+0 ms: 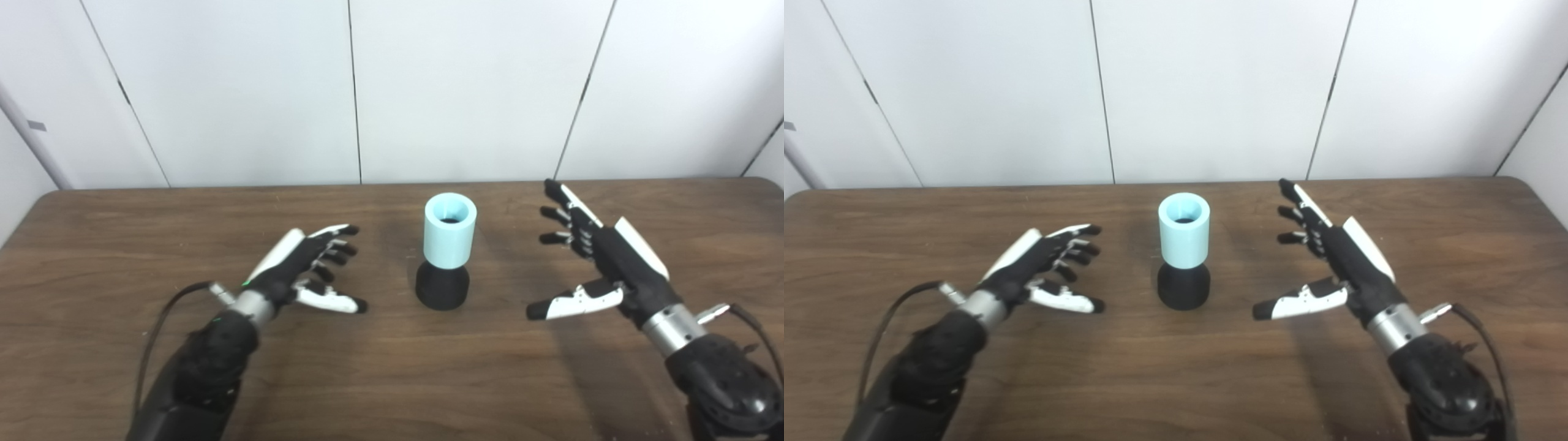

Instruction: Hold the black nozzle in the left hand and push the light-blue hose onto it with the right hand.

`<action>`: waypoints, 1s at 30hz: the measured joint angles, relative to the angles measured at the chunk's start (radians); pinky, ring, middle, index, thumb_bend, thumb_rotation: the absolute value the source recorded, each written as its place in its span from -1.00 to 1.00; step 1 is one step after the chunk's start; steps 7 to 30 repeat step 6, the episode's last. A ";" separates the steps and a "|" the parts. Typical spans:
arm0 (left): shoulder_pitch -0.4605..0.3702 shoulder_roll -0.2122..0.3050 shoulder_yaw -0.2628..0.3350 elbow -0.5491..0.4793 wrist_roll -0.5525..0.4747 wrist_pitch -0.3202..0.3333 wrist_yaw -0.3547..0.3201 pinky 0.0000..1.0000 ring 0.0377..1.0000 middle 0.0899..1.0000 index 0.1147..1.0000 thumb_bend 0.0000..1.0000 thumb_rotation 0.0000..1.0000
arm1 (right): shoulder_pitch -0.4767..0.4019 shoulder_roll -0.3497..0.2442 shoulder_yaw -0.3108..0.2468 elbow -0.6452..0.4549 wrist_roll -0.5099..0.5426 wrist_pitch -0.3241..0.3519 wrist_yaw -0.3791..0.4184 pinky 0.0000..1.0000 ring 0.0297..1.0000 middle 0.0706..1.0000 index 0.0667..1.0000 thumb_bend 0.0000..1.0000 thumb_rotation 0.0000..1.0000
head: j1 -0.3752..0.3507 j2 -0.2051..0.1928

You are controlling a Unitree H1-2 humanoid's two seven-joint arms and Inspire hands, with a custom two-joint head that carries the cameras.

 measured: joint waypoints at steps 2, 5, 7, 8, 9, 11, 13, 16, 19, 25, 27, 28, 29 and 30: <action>0.034 -0.037 0.064 0.002 -0.062 -0.023 0.038 -0.04 0.13 0.19 0.26 0.37 -0.99 | 0.009 0.013 -0.012 -0.012 0.005 0.001 -0.017 0.44 0.76 0.88 0.99 0.73 -0.79 | -0.002 0.002; 0.072 -0.101 0.128 0.023 -0.172 -0.148 0.089 -0.11 0.13 0.21 0.26 0.51 -0.93 | 0.028 0.046 -0.034 -0.034 0.026 0.001 -0.055 0.30 0.64 0.78 0.90 0.79 -0.68 | -0.008 0.003; 0.075 -0.115 0.133 0.031 -0.201 -0.177 0.092 -0.12 0.15 0.25 0.26 0.58 -0.87 | 0.032 0.059 -0.035 -0.034 0.028 0.001 -0.065 0.28 0.62 0.76 0.85 0.81 -0.65 | -0.008 0.003; 0.075 -0.115 0.133 0.031 -0.201 -0.177 0.092 -0.12 0.15 0.25 0.26 0.58 -0.87 | 0.032 0.059 -0.035 -0.034 0.028 0.001 -0.065 0.28 0.62 0.76 0.85 0.81 -0.65 | -0.008 0.003; 0.075 -0.115 0.133 0.031 -0.201 -0.177 0.092 -0.12 0.15 0.25 0.26 0.58 -0.87 | 0.032 0.059 -0.035 -0.034 0.028 0.001 -0.065 0.28 0.62 0.76 0.85 0.81 -0.65 | -0.008 0.003; 0.075 -0.115 0.133 0.031 -0.201 -0.177 0.092 -0.12 0.15 0.25 0.26 0.58 -0.87 | 0.032 0.059 -0.035 -0.034 0.028 0.001 -0.065 0.28 0.62 0.76 0.85 0.81 -0.65 | -0.008 0.003; 0.075 -0.115 0.133 0.031 -0.201 -0.177 0.092 -0.12 0.15 0.25 0.26 0.58 -0.87 | 0.032 0.059 -0.035 -0.034 0.028 0.001 -0.065 0.28 0.62 0.76 0.85 0.81 -0.65 | -0.008 0.003; 0.075 -0.115 0.133 0.031 -0.201 -0.177 0.092 -0.12 0.15 0.25 0.26 0.58 -0.87 | 0.032 0.059 -0.035 -0.034 0.028 0.001 -0.065 0.28 0.62 0.76 0.85 0.81 -0.65 | -0.008 0.003; 0.075 -0.115 0.133 0.031 -0.201 -0.177 0.092 -0.12 0.15 0.25 0.26 0.58 -0.87 | 0.032 0.059 -0.035 -0.034 0.028 0.001 -0.065 0.28 0.62 0.76 0.85 0.81 -0.65 | -0.008 0.003; 0.075 -0.115 0.133 0.031 -0.201 -0.177 0.092 -0.12 0.15 0.25 0.26 0.58 -0.87 | 0.032 0.059 -0.035 -0.034 0.028 0.001 -0.065 0.28 0.62 0.76 0.85 0.81 -0.65 | -0.008 0.003; 0.075 -0.115 0.133 0.031 -0.201 -0.177 0.092 -0.12 0.15 0.25 0.26 0.58 -0.87 | 0.032 0.059 -0.035 -0.034 0.028 0.001 -0.065 0.28 0.62 0.76 0.85 0.81 -0.65 | -0.008 0.003; 0.075 -0.115 0.133 0.031 -0.201 -0.177 0.092 -0.12 0.15 0.25 0.26 0.58 -0.87 | 0.032 0.059 -0.035 -0.034 0.028 0.001 -0.065 0.28 0.62 0.76 0.85 0.81 -0.65 | -0.008 0.003; 0.075 -0.115 0.133 0.031 -0.201 -0.177 0.092 -0.12 0.15 0.25 0.26 0.58 -0.87 | 0.032 0.059 -0.035 -0.034 0.028 0.001 -0.065 0.28 0.62 0.76 0.85 0.81 -0.65 | -0.008 0.003; 0.075 -0.115 0.133 0.031 -0.201 -0.177 0.092 -0.12 0.15 0.25 0.26 0.58 -0.87 | 0.032 0.059 -0.035 -0.034 0.028 0.001 -0.065 0.28 0.62 0.76 0.85 0.81 -0.65 | -0.008 0.003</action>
